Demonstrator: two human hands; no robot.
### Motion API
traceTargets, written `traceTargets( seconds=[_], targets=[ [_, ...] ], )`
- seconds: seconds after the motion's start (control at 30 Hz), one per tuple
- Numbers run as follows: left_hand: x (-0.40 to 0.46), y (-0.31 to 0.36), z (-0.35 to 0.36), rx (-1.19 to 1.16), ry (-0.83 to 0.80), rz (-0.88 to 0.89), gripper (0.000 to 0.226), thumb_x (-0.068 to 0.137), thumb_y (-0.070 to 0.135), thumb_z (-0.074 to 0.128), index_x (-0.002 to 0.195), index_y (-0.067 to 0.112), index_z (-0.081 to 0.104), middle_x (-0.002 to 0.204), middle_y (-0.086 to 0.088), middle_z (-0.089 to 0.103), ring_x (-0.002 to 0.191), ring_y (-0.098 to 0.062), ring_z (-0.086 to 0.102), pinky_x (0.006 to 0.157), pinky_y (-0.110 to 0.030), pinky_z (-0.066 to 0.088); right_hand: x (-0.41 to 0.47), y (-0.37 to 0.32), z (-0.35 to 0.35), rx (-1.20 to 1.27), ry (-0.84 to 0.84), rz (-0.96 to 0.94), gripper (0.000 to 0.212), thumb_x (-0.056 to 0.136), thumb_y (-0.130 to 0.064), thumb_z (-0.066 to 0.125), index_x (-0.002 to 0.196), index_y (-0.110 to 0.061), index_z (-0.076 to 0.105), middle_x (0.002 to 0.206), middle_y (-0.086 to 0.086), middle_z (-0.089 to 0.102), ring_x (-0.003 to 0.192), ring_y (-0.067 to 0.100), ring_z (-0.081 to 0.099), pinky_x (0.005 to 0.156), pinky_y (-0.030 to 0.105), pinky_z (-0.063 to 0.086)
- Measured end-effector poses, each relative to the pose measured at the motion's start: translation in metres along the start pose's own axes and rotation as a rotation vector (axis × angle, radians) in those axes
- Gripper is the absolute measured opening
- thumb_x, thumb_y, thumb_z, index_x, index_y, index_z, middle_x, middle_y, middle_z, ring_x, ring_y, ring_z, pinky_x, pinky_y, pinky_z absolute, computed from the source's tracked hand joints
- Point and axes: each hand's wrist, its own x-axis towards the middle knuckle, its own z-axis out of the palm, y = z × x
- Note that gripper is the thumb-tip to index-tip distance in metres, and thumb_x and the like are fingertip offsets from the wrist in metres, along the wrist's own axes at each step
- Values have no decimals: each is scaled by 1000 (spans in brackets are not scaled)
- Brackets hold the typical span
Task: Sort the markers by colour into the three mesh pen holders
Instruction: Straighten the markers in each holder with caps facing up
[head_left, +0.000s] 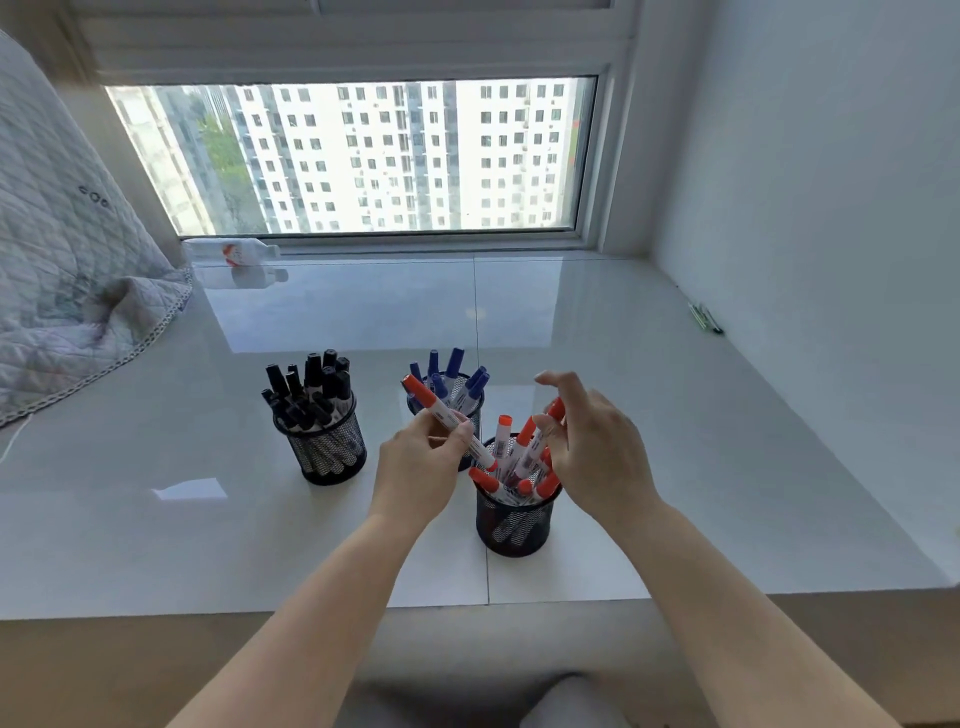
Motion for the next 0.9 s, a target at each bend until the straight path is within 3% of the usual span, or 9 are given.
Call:
traceTargets(
  seconds=[0.03, 0.13, 0.23, 0.3, 0.43, 0.53, 0.6, 0.67, 0.9],
  targets=[
    [-1, 1, 1, 14, 12, 9, 6, 87, 33, 60, 89, 32, 53, 75, 22, 58, 71, 6, 57, 58, -6, 38, 0, 0, 1, -25, -7, -12, 34, 87, -14, 61, 119, -16, 51, 77, 2, 56, 65, 14, 48, 58, 28, 45],
    [-3, 5, 4, -11, 91, 0, 41, 83, 27, 66, 111, 24, 37, 81, 25, 51, 73, -4, 62, 69, -26, 47, -3, 3, 9, -87, -96, 8, 32, 89, -21, 57, 121, -22, 51, 81, 0, 54, 77, 13, 44, 67, 23, 37],
    [-7, 8, 4, -32, 123, 26, 79, 79, 21, 70, 133, 35, 14, 90, 27, 49, 72, -10, 67, 72, -27, 48, -7, 7, 14, -106, -186, 31, 27, 92, -23, 50, 118, -22, 56, 82, -2, 59, 92, 17, 44, 77, 28, 33],
    [-7, 7, 3, -20, 114, 43, 86, 77, 19, 71, 133, 41, 9, 95, 21, 51, 72, -13, 68, 72, -28, 48, -10, 9, 17, -117, -239, 50, 28, 94, -25, 43, 118, -23, 57, 96, -2, 67, 98, 19, 44, 81, 32, 33],
    [-6, 7, 3, 3, 91, 81, 61, 79, 22, 70, 123, 41, 32, 88, 25, 52, 65, 1, 65, 67, -25, 46, -10, 11, 17, -53, -314, 86, 32, 96, -22, 39, 122, -24, 57, 111, -2, 66, 100, 19, 49, 82, 31, 37],
    [-8, 6, 4, -27, 78, 124, 40, 85, 29, 64, 115, 43, 41, 86, 21, 55, 64, 4, 63, 60, -22, 46, -7, 11, 13, 176, -337, 237, 30, 96, -18, 41, 118, -21, 61, 103, 3, 68, 97, 19, 59, 83, 32, 48],
    [-9, 7, 5, -34, 76, 161, 32, 87, 31, 61, 110, 45, 43, 84, 19, 58, 64, 5, 62, 56, -18, 45, -6, 12, 10, 303, -297, 331, 27, 95, -16, 42, 111, -18, 63, 91, 1, 69, 85, 16, 64, 75, 30, 53],
    [-10, 8, 5, -9, 80, 200, 28, 88, 32, 60, 106, 44, 44, 81, 19, 59, 64, 8, 61, 54, -12, 44, -6, 12, 9, 364, -262, 376, 24, 95, -13, 43, 104, -16, 65, 86, 1, 69, 77, 13, 65, 66, 23, 54],
    [-13, 7, 7, -151, 113, 258, 26, 86, 30, 62, 93, 49, 46, 77, 20, 64, 65, 5, 62, 56, -3, 41, -7, 11, 10, 369, -245, 401, 25, 95, -13, 41, 96, -17, 66, 77, -2, 66, 74, 13, 63, 62, 26, 50]
  ],
)
